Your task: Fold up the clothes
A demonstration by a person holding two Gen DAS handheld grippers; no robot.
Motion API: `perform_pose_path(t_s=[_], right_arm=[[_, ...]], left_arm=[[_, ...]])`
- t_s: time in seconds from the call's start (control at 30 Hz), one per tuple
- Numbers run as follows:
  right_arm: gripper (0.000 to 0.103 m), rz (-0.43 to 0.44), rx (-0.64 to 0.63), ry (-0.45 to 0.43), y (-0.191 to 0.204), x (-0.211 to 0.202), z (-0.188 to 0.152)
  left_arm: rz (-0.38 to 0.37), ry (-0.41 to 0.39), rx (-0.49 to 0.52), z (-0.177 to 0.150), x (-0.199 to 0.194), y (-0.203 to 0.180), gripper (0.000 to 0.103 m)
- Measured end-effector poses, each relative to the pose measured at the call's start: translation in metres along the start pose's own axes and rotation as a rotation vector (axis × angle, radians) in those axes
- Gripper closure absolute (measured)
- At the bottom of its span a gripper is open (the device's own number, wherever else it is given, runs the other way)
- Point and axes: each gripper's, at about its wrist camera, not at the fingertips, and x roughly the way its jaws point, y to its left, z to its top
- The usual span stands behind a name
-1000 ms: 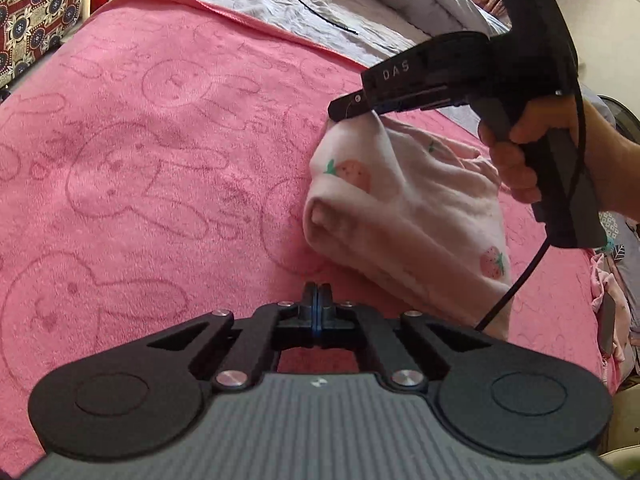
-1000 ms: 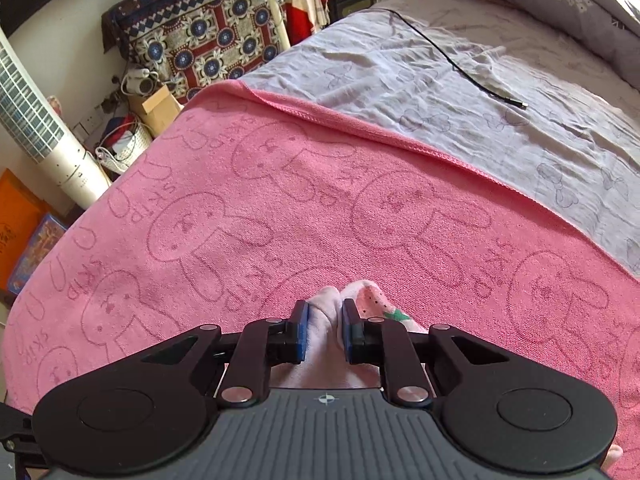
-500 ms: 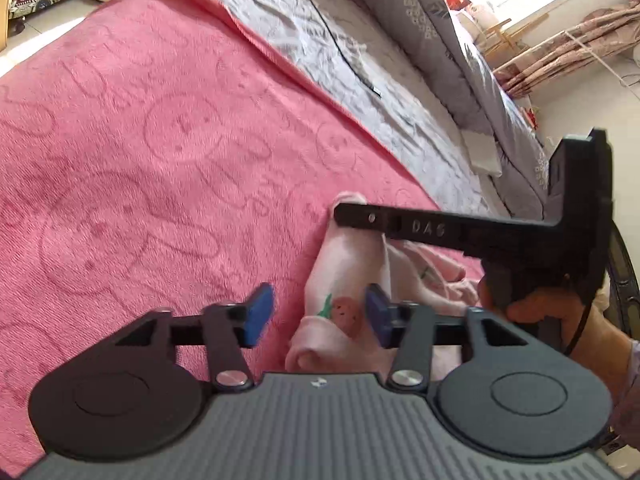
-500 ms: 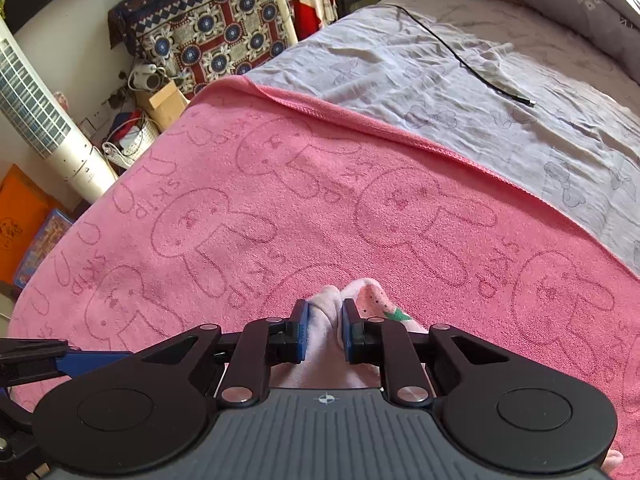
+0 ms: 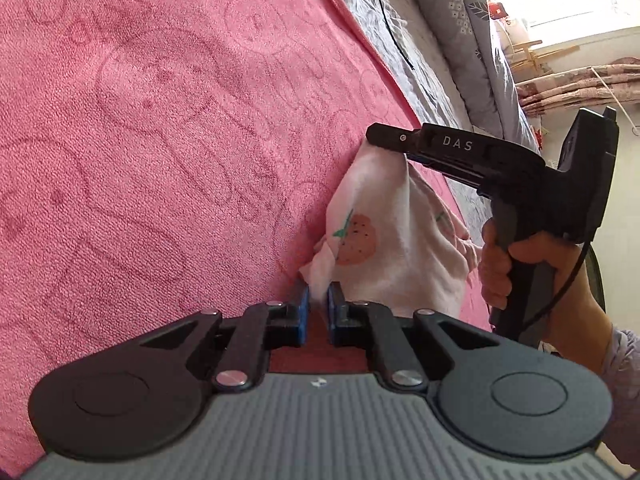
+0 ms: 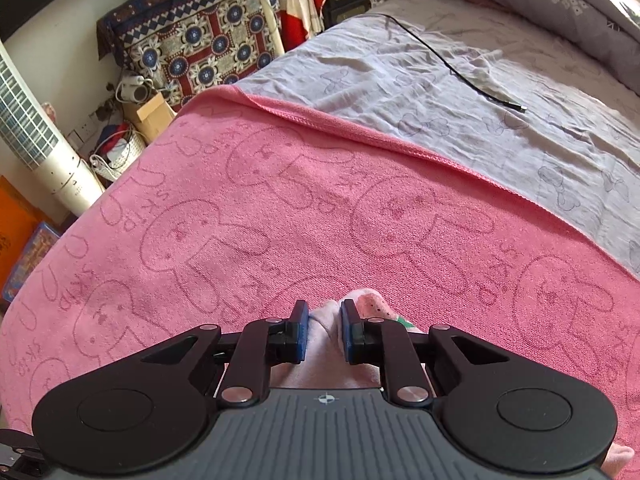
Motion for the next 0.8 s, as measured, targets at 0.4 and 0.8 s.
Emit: perform_pose_path(t_s=[0.4,0.8], right_arm=[[0.088,0.037,0.187,-0.057,-0.021,-0.017,0.006],[0.088,0.024,0.149,-0.027,-0.025,0.0,0.012]], left_arm=[[-0.069,-0.192,-0.237,0.013,-0.036,0.036,0.098],[0.201,-0.037,0.292,0.025,0.016,-0.051,0.052]])
